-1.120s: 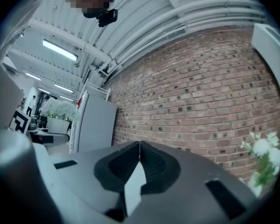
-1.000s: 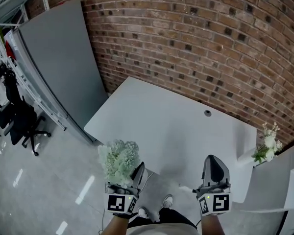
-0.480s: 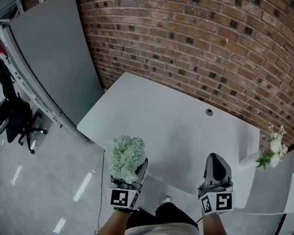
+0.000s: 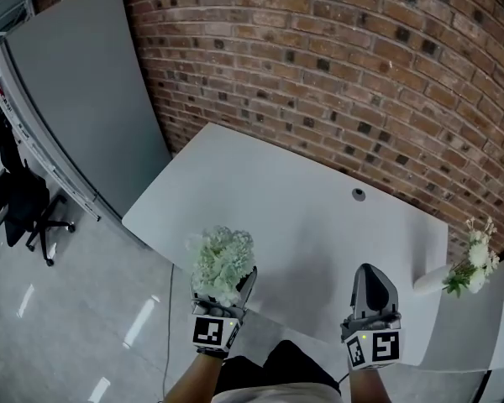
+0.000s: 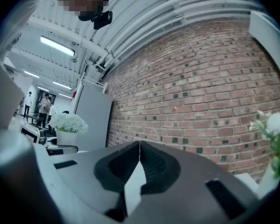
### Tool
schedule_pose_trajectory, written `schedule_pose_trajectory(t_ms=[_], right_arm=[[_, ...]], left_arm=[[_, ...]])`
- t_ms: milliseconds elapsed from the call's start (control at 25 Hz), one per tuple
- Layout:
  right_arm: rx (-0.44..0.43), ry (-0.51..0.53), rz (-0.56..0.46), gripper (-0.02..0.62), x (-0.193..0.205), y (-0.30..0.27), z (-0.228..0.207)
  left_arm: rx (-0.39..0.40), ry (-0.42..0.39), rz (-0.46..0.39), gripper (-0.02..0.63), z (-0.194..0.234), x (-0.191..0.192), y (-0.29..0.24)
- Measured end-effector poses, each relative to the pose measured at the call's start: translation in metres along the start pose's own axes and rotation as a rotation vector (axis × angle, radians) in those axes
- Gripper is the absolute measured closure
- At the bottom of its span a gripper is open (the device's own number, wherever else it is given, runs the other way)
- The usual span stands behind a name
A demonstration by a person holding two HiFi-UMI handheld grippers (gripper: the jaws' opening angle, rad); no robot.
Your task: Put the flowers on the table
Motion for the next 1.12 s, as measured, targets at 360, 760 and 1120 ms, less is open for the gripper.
schedule_pose_trajectory(t_ms=[360, 760, 1120], right_arm=[[0.003, -0.001, 0.016, 0.578, 0.027, -0.015, -0.005], [0.033, -0.003, 0.029, 0.578, 0.041, -0.017, -0.026], [0.034, -0.004, 0.048, 0.578, 0.044, -0.018, -0.034]], left_arm=[[0.045, -0.036, -0.035, 0.225, 0.001, 0.020, -0.033], [0.043, -0.050, -0.012, 0.225, 0.000, 0.039, -0.057], [0.100, -0.067, -0.005, 0.224, -0.006, 0.041, -0.064]])
Point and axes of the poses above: the fingertips, and each gripper's own axes: y backward along the fingers, z to its left, x out of its underside, the point moved 3 cm from there along y, backward along the fingers
